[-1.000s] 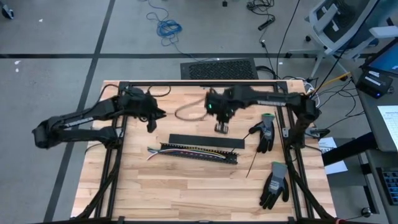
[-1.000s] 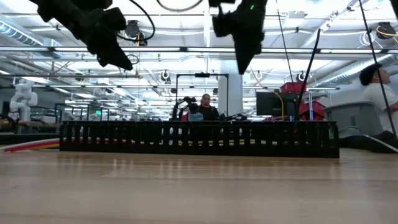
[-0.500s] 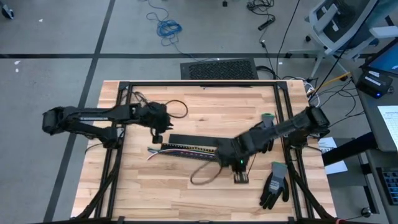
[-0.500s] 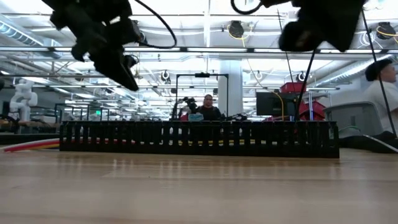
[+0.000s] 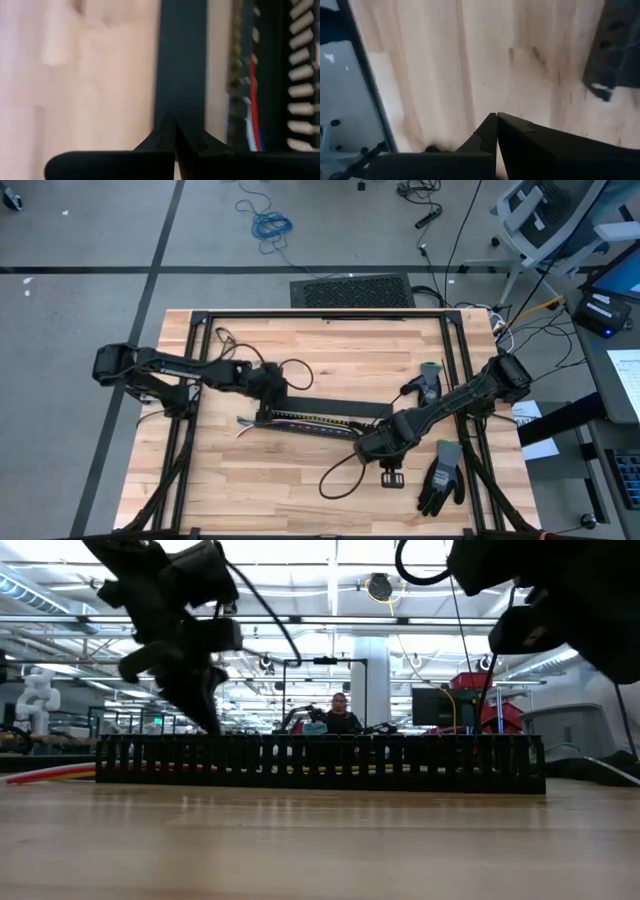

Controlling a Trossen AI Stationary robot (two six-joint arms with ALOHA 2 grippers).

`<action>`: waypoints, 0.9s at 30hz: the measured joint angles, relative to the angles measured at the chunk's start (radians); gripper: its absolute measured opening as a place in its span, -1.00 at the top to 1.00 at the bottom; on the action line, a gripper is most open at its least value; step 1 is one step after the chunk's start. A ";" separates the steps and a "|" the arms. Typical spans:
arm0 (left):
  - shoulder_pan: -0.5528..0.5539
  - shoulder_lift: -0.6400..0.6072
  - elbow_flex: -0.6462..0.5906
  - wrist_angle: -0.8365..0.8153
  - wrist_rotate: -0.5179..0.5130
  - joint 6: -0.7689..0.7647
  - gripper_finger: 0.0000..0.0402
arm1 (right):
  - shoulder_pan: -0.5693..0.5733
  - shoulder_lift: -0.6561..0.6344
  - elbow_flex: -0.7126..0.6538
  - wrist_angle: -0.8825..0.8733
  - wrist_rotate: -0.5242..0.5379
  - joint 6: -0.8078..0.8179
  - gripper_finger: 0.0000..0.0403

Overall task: Ziptie cables
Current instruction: Adjust the black cable duct

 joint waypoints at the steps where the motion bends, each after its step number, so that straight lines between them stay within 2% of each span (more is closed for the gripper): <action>1: -0.006 -0.007 0.014 -0.003 -0.020 0.000 0.99 | 0.000 0.000 -0.001 -0.006 0.027 0.001 1.00; 4: -0.034 -0.048 0.073 -0.067 -0.037 -0.006 1.00 | -0.005 0.000 -0.001 -0.072 0.174 0.028 1.00; 7: -0.080 -0.121 0.123 -0.116 -0.040 -0.009 1.00 | -0.050 0.000 -0.002 -0.126 0.274 0.049 1.00; 11: -0.173 -0.216 0.124 -0.178 -0.128 -0.082 1.00 | -0.130 0.000 -0.002 -0.111 0.379 0.039 1.00; 15: -0.279 -0.240 0.089 -0.217 -0.154 -0.238 1.00 | -0.208 -0.002 -0.002 -0.018 0.388 -0.038 1.00; 19: -0.367 -0.179 0.046 -0.200 -0.171 -0.369 1.00 | -0.273 -0.004 -0.002 0.022 0.394 -0.114 1.00; 24: -0.397 -0.060 0.017 -0.133 -0.188 -0.496 1.00 | -0.357 -0.004 -0.002 0.028 0.393 -0.166 1.00; 27: -0.393 0.009 0.015 -0.113 -0.191 -0.542 1.00 | -0.395 -0.003 -0.002 0.029 0.319 -0.183 1.00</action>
